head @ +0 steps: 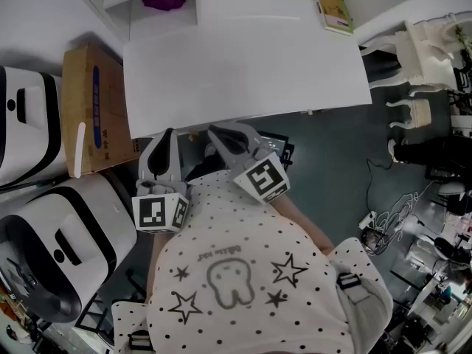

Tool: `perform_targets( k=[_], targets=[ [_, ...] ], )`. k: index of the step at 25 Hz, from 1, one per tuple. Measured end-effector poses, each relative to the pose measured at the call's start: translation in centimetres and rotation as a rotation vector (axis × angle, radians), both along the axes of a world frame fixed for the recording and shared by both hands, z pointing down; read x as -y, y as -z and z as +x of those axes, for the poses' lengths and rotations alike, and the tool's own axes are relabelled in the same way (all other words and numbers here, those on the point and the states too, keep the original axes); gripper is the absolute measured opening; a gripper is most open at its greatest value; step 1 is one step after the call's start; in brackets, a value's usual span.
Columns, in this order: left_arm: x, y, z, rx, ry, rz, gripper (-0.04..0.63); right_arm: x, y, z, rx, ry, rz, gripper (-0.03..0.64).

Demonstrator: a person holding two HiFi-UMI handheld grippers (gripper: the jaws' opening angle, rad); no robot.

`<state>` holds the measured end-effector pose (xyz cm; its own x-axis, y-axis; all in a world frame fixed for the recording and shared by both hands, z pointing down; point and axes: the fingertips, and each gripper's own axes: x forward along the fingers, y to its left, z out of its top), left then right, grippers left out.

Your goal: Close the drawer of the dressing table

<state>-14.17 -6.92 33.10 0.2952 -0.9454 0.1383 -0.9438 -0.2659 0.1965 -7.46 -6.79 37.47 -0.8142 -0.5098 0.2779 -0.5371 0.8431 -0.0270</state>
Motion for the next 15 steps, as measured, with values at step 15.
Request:
perform_targets(
  k=[15],
  targets=[
    [0.03, 0.46, 0.90, -0.015, -0.016, -0.007, 0.002, 0.02, 0.15, 0.96, 0.002, -0.024, -0.002, 0.000]
  ],
)
